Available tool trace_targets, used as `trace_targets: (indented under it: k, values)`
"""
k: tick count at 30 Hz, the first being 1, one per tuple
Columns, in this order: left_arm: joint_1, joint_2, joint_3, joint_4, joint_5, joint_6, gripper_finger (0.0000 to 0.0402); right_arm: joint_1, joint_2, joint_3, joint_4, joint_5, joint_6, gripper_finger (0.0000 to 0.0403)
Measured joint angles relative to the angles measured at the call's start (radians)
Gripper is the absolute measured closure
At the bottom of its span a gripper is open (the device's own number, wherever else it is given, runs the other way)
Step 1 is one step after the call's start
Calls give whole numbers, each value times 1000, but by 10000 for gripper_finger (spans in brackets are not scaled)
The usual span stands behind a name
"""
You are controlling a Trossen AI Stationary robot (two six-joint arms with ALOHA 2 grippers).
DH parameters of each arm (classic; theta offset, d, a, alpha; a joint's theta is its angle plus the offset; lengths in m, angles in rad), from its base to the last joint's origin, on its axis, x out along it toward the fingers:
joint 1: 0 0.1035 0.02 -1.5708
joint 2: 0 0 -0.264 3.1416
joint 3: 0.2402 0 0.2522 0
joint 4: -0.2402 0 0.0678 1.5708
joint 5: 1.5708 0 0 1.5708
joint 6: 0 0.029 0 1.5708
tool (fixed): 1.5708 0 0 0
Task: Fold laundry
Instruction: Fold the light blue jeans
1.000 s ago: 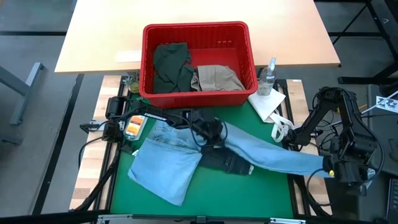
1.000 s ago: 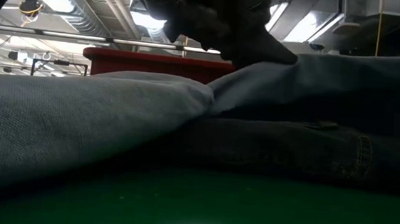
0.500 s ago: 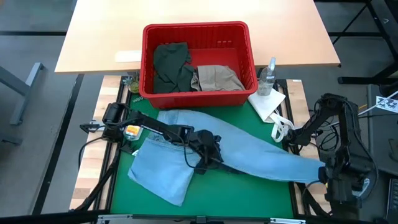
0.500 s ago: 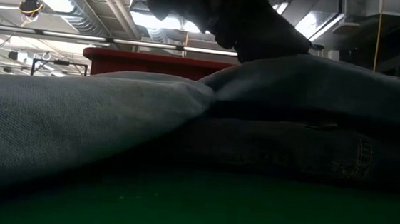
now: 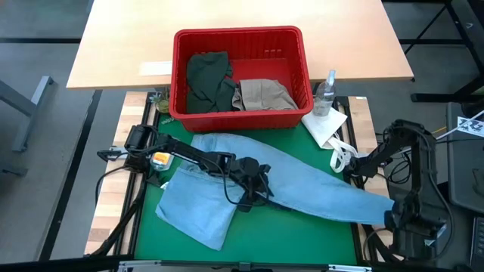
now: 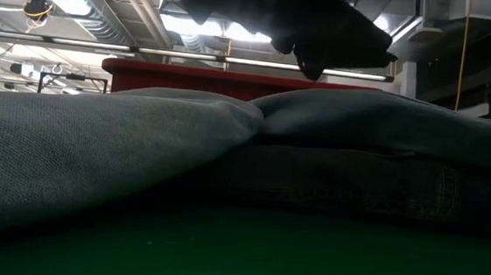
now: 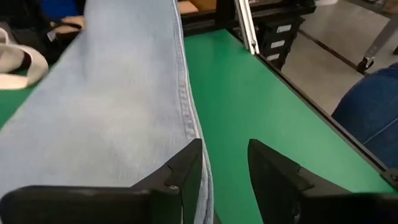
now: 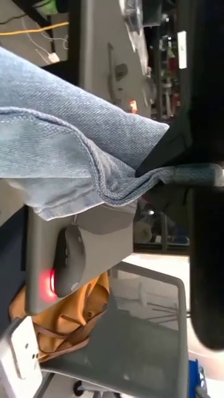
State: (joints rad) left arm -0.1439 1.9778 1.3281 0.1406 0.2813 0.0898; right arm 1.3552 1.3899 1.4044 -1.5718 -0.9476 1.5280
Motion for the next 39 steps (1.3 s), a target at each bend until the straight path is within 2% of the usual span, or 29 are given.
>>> trace_targets:
  k: [7, 10, 15, 18, 23, 27, 32, 39]
  values:
    - [29, 0, 0, 13, -16, 0, 294, 0, 0, 0, 1, 143, -10, 382]
    - [44, 0, 0, 13, -40, 0, 299, 0, -5, 0, 1, 250, -49, 394]
    - [67, 0, 0, 12, -42, -1, 307, -1, -35, 0, 2, 446, -86, 385]
    - [76, 0, 0, 12, -47, -2, 311, -1, -61, -16, 2, 448, -101, 386]
    - [80, 0, 0, 10, -132, -2, 316, 1, -89, -86, 1, 302, -100, 392]
    - [74, 1, 0, 63, -143, -6, 319, 0, -93, -122, 0, 282, -149, 379]
    - [54, 2, 0, 213, -143, -58, 319, -1, -93, -133, 4, 422, -153, 391]
    - [24, 4, 0, 251, -184, -55, 319, -1, -93, -133, 16, 656, -145, 378]
